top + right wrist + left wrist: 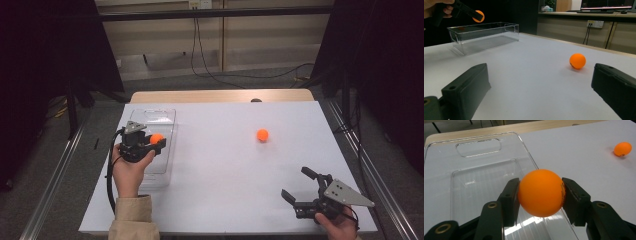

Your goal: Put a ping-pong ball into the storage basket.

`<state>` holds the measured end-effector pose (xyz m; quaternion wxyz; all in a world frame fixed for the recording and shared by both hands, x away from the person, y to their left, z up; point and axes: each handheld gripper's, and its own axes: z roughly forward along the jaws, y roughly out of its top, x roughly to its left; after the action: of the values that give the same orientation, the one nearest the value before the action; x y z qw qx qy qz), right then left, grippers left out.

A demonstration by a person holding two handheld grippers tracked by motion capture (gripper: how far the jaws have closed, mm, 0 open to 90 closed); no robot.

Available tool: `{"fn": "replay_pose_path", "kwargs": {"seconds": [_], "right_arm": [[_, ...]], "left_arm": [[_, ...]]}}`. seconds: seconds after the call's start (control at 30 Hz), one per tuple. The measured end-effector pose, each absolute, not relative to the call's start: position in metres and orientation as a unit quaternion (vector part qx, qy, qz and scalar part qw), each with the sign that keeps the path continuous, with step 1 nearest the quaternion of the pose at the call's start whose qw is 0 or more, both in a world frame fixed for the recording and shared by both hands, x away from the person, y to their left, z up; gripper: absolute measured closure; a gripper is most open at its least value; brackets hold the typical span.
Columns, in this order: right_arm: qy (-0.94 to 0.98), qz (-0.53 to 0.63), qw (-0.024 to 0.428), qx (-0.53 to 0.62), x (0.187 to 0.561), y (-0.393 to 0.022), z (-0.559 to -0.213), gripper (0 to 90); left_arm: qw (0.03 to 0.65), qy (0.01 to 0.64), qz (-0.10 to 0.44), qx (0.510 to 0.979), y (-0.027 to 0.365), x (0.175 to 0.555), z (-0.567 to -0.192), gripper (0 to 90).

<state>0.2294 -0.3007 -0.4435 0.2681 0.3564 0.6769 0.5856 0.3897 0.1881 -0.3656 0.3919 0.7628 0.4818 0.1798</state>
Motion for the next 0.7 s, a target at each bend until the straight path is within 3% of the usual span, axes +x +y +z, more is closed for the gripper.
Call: {"fn": "replay_pose_path", "kwargs": {"seconds": [0.7], "right_arm": [[0.678,0.586,0.266,0.356,0.2303,-0.3003,-0.4439,1.1]], "left_arm": [[0.383,0.491,0.183,0.761,0.1926,0.3921,-0.3711,51.0]]}}
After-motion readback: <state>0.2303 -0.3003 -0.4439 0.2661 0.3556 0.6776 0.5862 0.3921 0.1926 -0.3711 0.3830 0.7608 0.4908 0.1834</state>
